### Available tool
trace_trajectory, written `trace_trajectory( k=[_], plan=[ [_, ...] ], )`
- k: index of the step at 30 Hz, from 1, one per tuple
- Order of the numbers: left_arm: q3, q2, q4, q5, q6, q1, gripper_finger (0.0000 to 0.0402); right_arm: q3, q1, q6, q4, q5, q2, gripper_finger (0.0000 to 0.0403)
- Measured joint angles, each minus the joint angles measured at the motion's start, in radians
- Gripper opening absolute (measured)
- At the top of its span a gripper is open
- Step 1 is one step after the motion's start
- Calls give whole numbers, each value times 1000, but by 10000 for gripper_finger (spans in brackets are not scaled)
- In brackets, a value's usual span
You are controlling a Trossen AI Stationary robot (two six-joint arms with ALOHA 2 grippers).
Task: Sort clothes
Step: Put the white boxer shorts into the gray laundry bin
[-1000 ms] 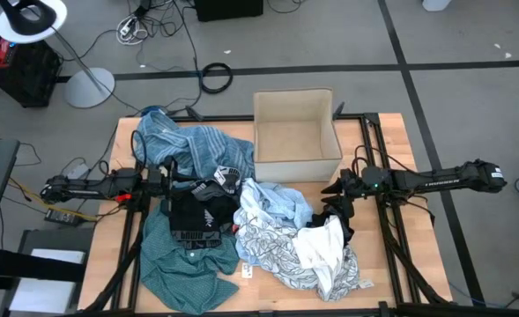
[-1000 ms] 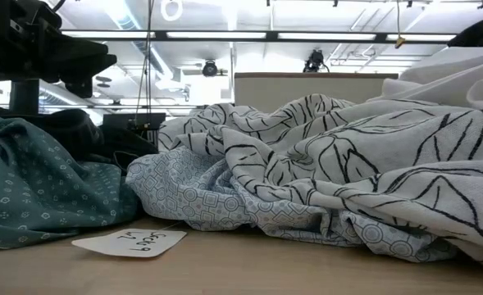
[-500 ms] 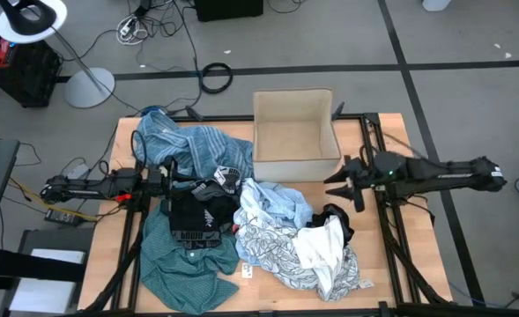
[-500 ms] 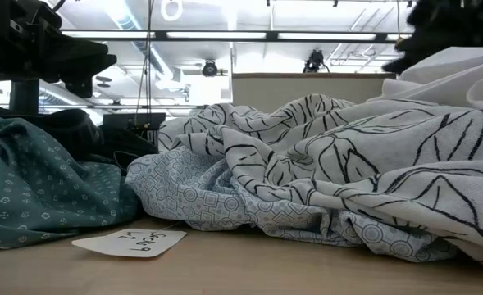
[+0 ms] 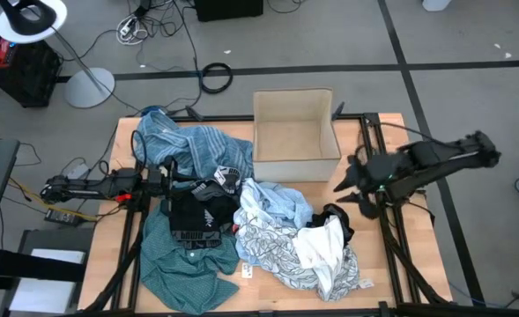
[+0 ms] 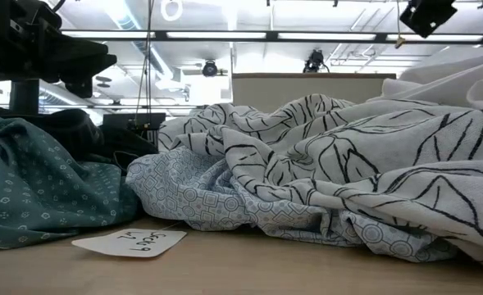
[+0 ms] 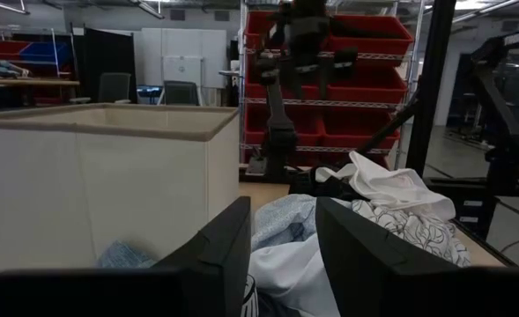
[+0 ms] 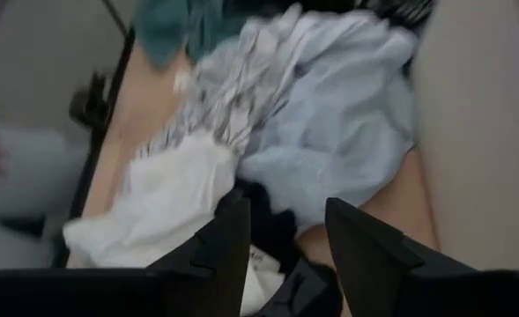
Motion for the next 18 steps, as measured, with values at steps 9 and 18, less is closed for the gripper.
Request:
trace_trajectory(
  k=[9,18],
  plan=[
    [0,0,0,0,0,0,136,163,137,18,-93,38,304,141],
    [0,0,0,0,0,0,136,217,180,50,-118,29,490,140]
  ],
)
